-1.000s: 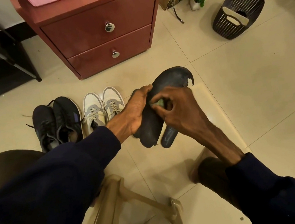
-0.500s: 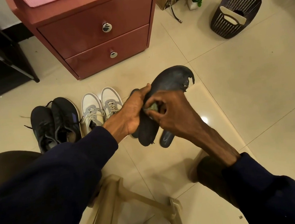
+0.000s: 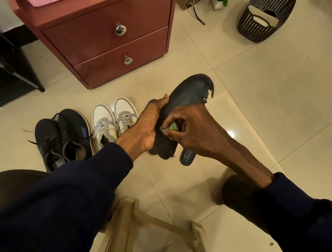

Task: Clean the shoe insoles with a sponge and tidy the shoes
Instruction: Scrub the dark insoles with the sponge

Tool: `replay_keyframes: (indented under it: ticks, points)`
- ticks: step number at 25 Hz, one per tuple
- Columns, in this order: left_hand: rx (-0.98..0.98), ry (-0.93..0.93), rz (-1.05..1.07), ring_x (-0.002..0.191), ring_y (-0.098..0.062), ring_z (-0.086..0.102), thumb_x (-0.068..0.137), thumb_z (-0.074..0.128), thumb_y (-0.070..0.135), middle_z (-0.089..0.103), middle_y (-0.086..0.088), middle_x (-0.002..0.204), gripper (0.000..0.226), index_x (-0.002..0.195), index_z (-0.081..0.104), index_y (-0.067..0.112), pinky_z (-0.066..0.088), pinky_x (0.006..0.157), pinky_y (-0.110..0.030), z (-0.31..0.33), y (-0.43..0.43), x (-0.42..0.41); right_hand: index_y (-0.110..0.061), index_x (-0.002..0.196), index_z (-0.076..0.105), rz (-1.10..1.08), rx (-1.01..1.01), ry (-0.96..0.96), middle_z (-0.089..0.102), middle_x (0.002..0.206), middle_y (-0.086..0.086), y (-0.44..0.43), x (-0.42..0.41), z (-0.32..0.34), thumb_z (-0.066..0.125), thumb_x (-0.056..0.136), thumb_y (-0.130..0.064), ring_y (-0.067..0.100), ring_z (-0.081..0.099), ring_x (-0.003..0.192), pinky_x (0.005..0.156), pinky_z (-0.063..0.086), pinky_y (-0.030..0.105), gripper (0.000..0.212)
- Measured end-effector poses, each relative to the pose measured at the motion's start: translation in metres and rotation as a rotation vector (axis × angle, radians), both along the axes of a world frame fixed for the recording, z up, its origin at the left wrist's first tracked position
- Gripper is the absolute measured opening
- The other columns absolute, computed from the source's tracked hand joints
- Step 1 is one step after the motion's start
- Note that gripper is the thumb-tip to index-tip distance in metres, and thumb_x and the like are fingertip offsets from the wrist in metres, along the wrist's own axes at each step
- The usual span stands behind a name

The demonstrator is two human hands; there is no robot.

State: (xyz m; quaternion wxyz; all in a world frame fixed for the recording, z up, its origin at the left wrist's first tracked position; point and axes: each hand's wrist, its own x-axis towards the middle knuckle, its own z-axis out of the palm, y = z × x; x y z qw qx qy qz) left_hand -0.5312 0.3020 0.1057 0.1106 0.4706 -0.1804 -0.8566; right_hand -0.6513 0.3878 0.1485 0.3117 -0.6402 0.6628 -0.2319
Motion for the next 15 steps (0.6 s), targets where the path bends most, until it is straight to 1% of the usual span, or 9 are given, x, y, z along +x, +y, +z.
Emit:
replay_keyframes:
  ticks: [2,4,6,8,9,10,12,14,15]
  points:
    - [0.007,0.008,0.034,0.101,-0.03,0.064,0.096,0.061,0.05,0.069,-0.011,0.109,0.045,0.123,0.067,0.014,0.046,0.106,-0.043,0.001,0.001,-0.001,-0.011,0.096,0.078,-0.086,-0.076,0.061,0.073,0.094,0.003,-0.002,-0.007,-0.004,0.079,0.087,-0.013,0.012,0.064,0.082,0.081,0.057,0.027,0.01]
    - [0.022,0.054,0.065,0.093,-0.027,0.064,0.101,0.05,0.048,0.067,-0.011,0.102,0.041,0.121,0.064,0.014,0.051,0.097,-0.039,0.006,0.001,-0.003,-0.005,0.096,0.075,-0.21,-0.152,0.182,0.073,0.094,0.012,-0.002,-0.015,-0.012,0.08,0.085,-0.008,0.025,0.068,0.082,0.08,0.057,0.033,0.013]
    - [0.054,0.099,0.055,0.081,-0.023,0.064,0.102,0.043,0.045,0.066,-0.009,0.091,0.041,0.107,0.067,0.013,0.053,0.082,-0.034,0.009,0.001,-0.005,0.001,0.097,0.072,-0.232,-0.195,0.257,0.072,0.092,0.02,-0.001,-0.013,-0.018,0.085,0.077,-0.001,0.035,0.07,0.079,0.078,0.054,0.035,0.024]
    - [0.051,0.115,0.035,0.076,-0.022,0.063,0.102,0.043,0.043,0.065,-0.009,0.086,0.042,0.094,0.069,0.012,0.051,0.079,-0.033,0.01,0.002,-0.005,0.007,0.094,0.071,-0.195,-0.253,0.306,0.071,0.086,0.025,0.002,-0.008,-0.026,0.093,0.062,0.005,0.041,0.071,0.071,0.071,0.059,0.044,0.039]
    - [0.048,0.122,0.03,0.077,-0.022,0.063,0.102,0.045,0.043,0.065,-0.009,0.086,0.041,0.094,0.07,0.012,0.051,0.081,-0.034,0.011,0.003,-0.004,0.007,0.094,0.071,-0.187,-0.287,0.309,0.071,0.085,0.025,0.001,-0.007,-0.028,0.093,0.061,0.006,0.041,0.071,0.07,0.07,0.06,0.047,0.04]
    - [0.046,0.123,0.029,0.08,-0.023,0.063,0.102,0.048,0.044,0.066,-0.009,0.088,0.04,0.097,0.071,0.012,0.051,0.084,-0.035,0.013,0.004,-0.004,0.005,0.095,0.072,-0.19,-0.295,0.287,0.071,0.087,0.024,0.0,-0.008,-0.027,0.091,0.066,0.004,0.039,0.071,0.072,0.073,0.06,0.045,0.035]
    - [0.048,0.097,0.045,0.088,-0.026,0.066,0.1,0.054,0.047,0.07,-0.011,0.098,0.04,0.107,0.072,0.011,0.051,0.095,-0.04,0.014,0.002,-0.002,-0.003,0.098,0.075,-0.185,-0.249,0.165,0.073,0.094,0.015,-0.002,-0.008,-0.021,0.084,0.079,-0.004,0.026,0.07,0.081,0.079,0.059,0.034,0.021]
    - [0.066,0.06,0.094,0.102,-0.03,0.066,0.099,0.059,0.049,0.07,-0.014,0.112,0.045,0.116,0.07,0.009,0.046,0.111,-0.044,0.009,-0.003,0.001,-0.008,0.097,0.078,-0.092,-0.133,-0.029,0.074,0.094,0.004,0.0,-0.002,-0.01,0.083,0.082,-0.009,0.01,0.067,0.082,0.079,0.057,0.022,0.016]
    - [0.073,0.042,0.136,0.107,-0.03,0.065,0.099,0.059,0.05,0.069,-0.014,0.116,0.047,0.118,0.069,0.008,0.043,0.113,-0.045,0.006,-0.006,0.003,-0.009,0.095,0.08,-0.055,-0.078,-0.116,0.074,0.093,0.001,0.001,0.002,-0.006,0.084,0.082,-0.011,0.006,0.067,0.08,0.077,0.055,0.017,0.015]
